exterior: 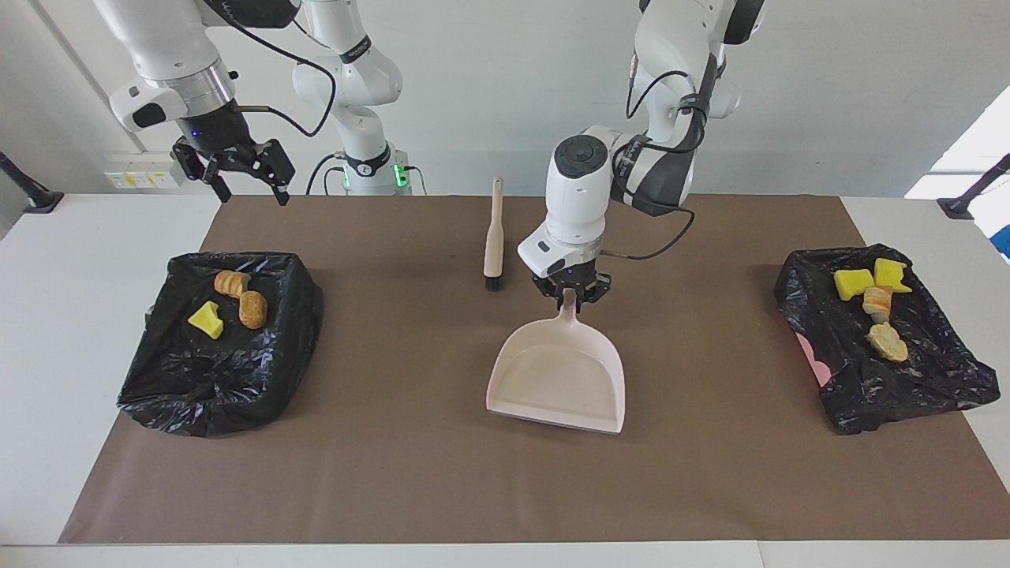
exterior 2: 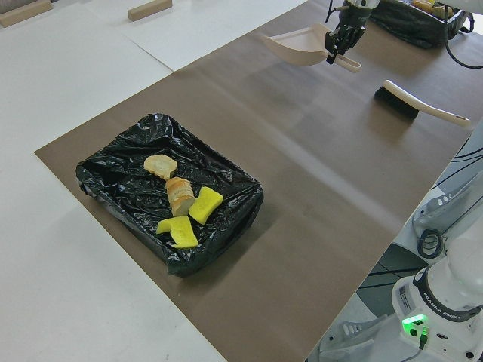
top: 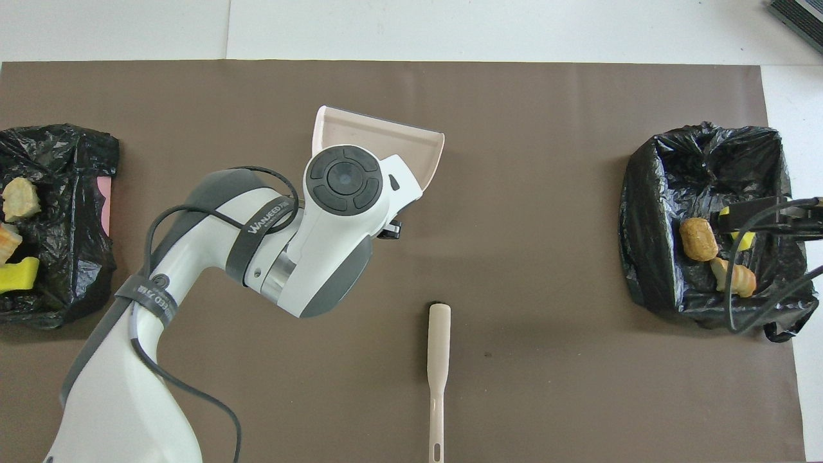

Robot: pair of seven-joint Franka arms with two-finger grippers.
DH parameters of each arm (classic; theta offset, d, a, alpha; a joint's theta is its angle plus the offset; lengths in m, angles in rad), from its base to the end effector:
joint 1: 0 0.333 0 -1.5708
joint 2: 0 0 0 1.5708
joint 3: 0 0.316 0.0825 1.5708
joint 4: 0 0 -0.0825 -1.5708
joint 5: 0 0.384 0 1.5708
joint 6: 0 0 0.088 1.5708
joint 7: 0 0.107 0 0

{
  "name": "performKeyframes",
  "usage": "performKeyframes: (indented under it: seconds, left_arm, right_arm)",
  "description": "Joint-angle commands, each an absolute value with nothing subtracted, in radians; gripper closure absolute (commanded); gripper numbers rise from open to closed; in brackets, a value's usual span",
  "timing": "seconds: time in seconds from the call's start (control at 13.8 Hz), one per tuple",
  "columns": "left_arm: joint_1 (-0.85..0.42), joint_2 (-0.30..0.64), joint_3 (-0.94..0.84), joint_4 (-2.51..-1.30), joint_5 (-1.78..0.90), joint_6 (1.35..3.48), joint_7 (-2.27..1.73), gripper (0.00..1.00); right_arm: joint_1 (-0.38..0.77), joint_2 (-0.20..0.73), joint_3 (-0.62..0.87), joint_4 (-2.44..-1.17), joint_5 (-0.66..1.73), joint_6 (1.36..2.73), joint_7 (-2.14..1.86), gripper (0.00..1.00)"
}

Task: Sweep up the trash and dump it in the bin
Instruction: 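Carry the empty dustpan back to the table center with the left gripper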

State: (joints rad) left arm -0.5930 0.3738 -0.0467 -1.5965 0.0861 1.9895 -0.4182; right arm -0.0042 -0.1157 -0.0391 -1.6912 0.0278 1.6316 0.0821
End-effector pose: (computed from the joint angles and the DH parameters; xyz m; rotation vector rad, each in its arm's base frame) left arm 0.5414 -0.3917 0.4188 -3.0725 0.3898 -0.0749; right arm 0.5233 -0.0211 0.6352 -3.1008 0.1959 -0.0860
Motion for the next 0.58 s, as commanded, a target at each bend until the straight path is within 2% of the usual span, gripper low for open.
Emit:
performKeyframes:
  seconds: [0.0, 0.15, 0.29, 0.51]
  left_arm:
    - [-0.629, 0.459, -0.025, -1.462, 0.052, 1.97, -0.479, 1.0]
    - [-0.688, 0.539, -0.014, -1.401, 0.064, 1.965, -0.517, 1.0]
    - [-0.695, 0.621, -0.015, -1.307, 0.063, 1.959, -0.583, 1.0]
    - [-0.696, 0.64, -0.021, -1.298, 0.057, 1.976, -0.584, 1.0]
  right_arm:
    - [-0.009, -0.121, -0.035, -1.694, 0.028, 1.62, 0.064, 0.0]
    - [-0.011, -0.121, -0.037, -1.694, 0.028, 1.62, 0.064, 0.0]
    - [-0.009, -0.121, -0.037, -1.694, 0.023, 1.62, 0.066, 0.0]
    - [-0.009, -0.12, -0.037, -1.695, 0.023, 1.618, 0.066, 0.0]
